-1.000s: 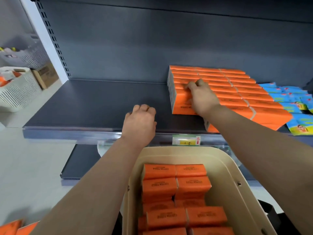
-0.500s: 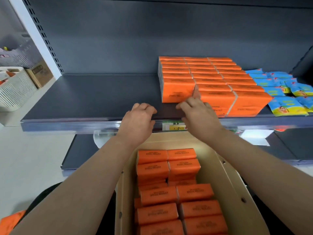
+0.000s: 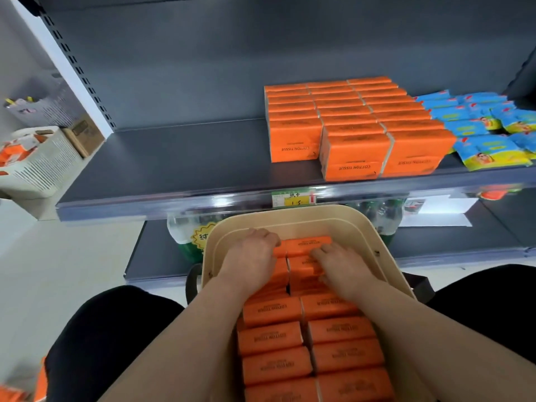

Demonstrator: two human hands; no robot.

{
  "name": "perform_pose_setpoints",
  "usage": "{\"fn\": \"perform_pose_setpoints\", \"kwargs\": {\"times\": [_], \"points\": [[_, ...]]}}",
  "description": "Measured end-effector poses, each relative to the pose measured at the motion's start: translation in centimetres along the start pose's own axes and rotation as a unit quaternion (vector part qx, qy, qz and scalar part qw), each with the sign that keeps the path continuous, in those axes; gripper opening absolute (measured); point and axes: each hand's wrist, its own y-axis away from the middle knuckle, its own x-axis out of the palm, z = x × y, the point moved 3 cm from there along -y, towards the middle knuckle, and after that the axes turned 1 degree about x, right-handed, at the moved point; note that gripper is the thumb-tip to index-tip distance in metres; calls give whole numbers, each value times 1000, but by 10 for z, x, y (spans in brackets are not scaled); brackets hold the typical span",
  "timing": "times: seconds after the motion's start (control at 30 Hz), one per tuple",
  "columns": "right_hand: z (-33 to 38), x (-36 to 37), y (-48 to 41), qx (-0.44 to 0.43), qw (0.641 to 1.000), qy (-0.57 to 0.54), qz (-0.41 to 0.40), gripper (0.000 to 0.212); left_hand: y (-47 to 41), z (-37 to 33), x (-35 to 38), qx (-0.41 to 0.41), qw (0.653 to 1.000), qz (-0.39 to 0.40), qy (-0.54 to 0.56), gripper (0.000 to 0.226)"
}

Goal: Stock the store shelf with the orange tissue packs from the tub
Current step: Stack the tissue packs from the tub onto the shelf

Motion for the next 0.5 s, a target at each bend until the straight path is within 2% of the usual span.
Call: {"fn": "perform_pose_setpoints", "kwargs": {"times": [0.1,0.2,0.37,0.5], "points": [[1,2,-1,0,1000,24,4,49,5,0,12,-14,999,39,-8,31],[2,1,-1,-4,999,49,-9,37,7,5,19,-24,997,73,-25,28],[0,-16,4,8,1000,20,-9,29,6,11,30,-34,993,109,-34,31],[0,-48,16,-11,998,27,-55,31,3,11,35,-32,991,113,-71,31]]}}
